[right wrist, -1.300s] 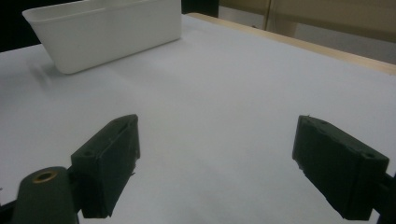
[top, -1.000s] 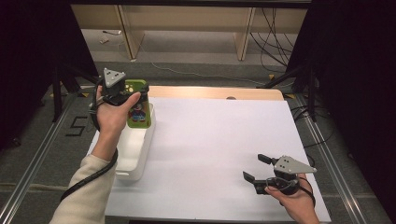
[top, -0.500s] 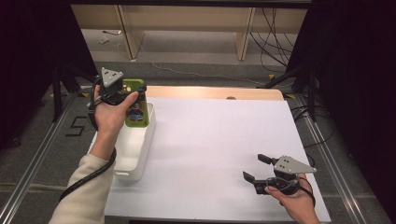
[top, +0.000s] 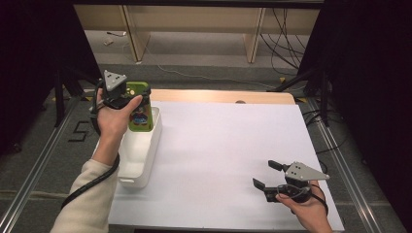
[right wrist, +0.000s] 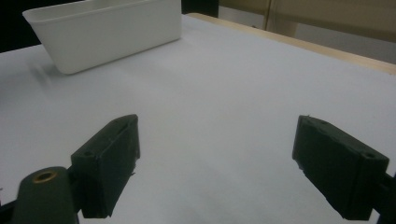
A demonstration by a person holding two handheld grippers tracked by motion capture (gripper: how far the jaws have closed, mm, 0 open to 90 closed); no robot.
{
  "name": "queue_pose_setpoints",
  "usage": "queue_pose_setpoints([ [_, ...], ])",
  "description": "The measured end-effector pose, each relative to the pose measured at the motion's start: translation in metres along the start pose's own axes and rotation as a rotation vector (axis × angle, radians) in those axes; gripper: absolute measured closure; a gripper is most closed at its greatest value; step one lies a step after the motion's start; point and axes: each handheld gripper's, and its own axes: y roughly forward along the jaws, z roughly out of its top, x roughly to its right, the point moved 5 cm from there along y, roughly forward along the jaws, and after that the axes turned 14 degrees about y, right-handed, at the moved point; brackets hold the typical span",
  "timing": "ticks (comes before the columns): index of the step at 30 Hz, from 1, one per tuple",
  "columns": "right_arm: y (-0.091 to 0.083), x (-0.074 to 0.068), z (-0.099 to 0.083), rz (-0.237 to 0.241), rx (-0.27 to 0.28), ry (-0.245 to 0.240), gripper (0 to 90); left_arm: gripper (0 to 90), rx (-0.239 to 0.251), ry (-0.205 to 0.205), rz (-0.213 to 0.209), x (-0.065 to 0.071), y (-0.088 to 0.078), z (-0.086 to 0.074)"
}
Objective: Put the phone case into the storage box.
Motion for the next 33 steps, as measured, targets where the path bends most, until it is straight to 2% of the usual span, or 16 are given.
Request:
queue_pose_setpoints([
  [33,-0.0002,-0.0002,-0.0001,0.001,-0.001,0.001,15.9,16.0,0.0,0.019,-0.005,-0.0067,0.0052,-0.0065],
])
